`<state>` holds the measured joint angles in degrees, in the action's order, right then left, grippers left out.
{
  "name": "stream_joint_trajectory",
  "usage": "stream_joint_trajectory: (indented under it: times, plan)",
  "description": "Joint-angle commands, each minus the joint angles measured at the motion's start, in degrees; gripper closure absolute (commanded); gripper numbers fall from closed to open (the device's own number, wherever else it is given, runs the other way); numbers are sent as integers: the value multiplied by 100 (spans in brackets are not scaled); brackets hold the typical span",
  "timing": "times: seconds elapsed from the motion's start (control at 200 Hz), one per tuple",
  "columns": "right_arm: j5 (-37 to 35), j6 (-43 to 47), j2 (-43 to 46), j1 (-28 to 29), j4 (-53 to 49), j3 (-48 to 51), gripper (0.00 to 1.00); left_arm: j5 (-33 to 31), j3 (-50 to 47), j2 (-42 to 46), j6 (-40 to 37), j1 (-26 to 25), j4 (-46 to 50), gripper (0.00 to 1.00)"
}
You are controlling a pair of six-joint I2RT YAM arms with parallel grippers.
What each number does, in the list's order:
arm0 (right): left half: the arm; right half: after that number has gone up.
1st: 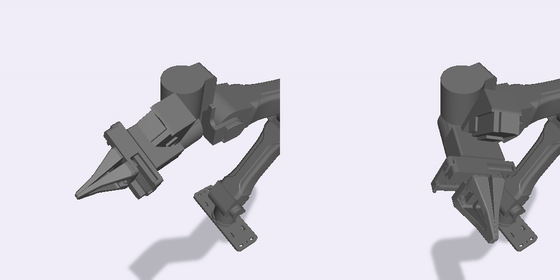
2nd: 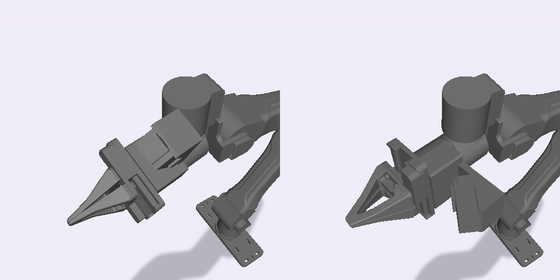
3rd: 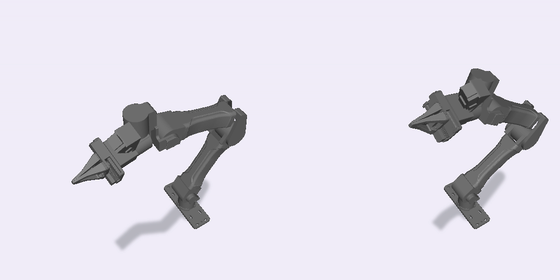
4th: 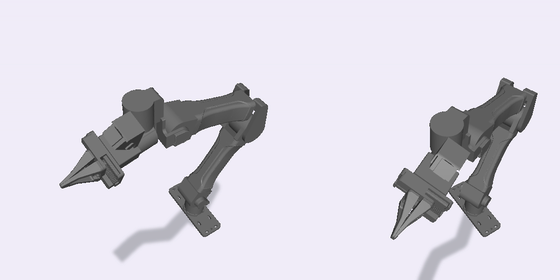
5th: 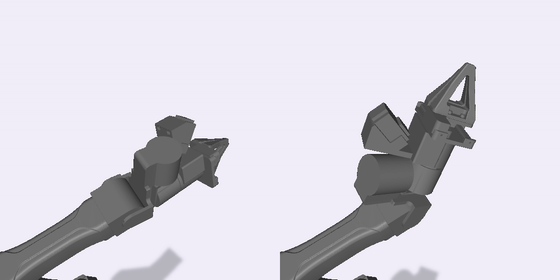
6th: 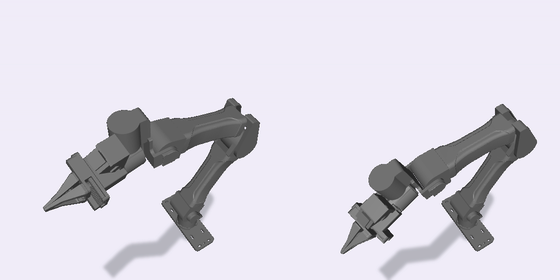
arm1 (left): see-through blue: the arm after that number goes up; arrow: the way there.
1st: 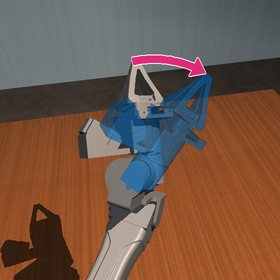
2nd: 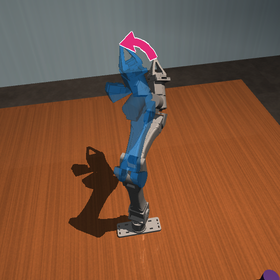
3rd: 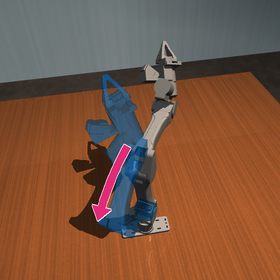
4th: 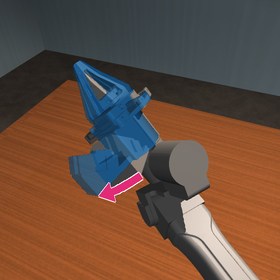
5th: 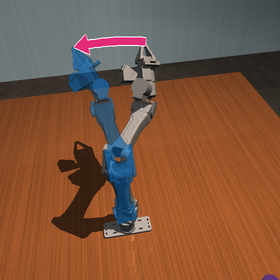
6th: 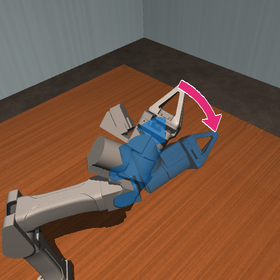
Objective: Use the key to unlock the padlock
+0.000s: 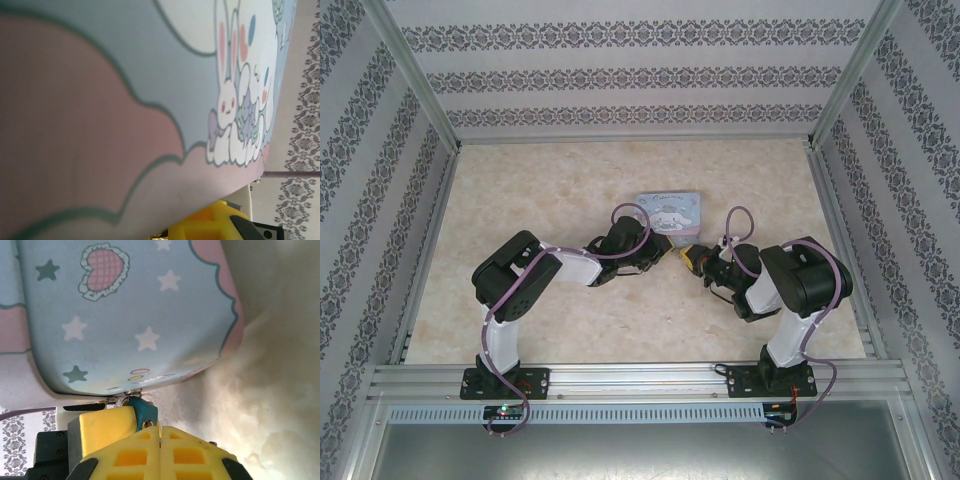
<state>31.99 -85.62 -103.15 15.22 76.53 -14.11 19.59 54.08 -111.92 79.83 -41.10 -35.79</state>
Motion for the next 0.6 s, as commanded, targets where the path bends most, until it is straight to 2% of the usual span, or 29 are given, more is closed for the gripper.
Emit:
stream_joint_trajectory:
  times: [0.0, 0.595]
  plan:
    - [-155, -90, 94, 69, 282, -179, 100, 382, -38, -32, 444, -66, -824, 100]
    - [-242, -751, 119, 232, 287, -521, 100, 360, 44, -72, 621, -135, -1079, 100]
